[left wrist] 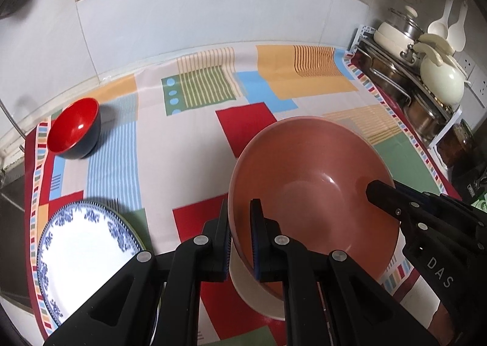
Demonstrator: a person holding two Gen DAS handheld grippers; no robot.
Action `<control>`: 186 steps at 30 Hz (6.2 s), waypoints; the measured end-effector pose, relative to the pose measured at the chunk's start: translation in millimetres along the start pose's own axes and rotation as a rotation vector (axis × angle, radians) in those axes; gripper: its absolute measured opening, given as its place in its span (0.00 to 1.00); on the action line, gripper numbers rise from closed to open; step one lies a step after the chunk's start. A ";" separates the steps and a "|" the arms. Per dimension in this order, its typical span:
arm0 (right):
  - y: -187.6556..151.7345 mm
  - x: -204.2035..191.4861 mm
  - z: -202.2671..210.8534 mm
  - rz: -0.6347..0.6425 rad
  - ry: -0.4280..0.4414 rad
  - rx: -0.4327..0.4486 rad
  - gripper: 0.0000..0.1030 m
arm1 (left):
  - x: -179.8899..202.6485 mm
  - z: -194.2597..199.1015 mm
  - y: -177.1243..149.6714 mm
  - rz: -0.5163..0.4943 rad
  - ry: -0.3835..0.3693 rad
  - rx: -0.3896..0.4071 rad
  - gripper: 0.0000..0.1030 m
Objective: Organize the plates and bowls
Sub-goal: 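Carry the pink bowl with both grippers over the white bowl, then lower the pink bowl into the white bowl and open both grippers, then move both grippers past the plate stack to the red bowl, then close both grippers on the rim of the red bowl, then lift and carry the red bowl with both grippers over the pink bowl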
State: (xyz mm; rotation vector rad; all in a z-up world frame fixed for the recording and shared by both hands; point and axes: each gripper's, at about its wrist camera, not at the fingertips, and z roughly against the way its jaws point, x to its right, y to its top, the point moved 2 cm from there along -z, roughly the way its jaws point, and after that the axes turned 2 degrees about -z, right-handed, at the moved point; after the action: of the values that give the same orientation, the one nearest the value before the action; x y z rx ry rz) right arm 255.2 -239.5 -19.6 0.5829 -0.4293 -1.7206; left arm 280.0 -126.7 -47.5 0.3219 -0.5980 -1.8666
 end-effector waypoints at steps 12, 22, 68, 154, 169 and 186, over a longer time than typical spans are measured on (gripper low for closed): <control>-24.9 4.3 -8.0 0.007 0.002 -0.067 0.11 | 5.4 -13.8 -22.8 -0.008 0.006 -0.059 0.12; -36.2 6.2 -19.2 0.007 0.007 -0.115 0.11 | 6.5 -22.9 -33.1 -0.012 0.037 -0.082 0.12; -32.2 -26.6 -11.9 0.061 0.057 -0.074 0.48 | -46.0 35.3 -29.1 0.022 0.151 0.095 0.66; 89.4 -290.8 -244.8 0.116 0.075 -0.218 0.14 | -335.1 -117.9 70.1 0.057 0.134 -0.063 0.20; 87.9 -291.4 -234.1 0.116 0.063 -0.203 0.12 | -320.7 -106.1 71.0 0.075 0.130 -0.044 0.13; 69.6 -272.1 -148.5 0.140 0.096 -0.115 0.12 | -278.6 -25.5 45.6 0.088 0.150 0.043 0.13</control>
State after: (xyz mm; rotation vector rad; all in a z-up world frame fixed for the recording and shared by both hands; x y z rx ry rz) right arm 443.0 13.9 -58.1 0.5378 -0.2942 -1.5654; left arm 430.8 113.0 -61.2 0.4522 -0.5418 -1.7302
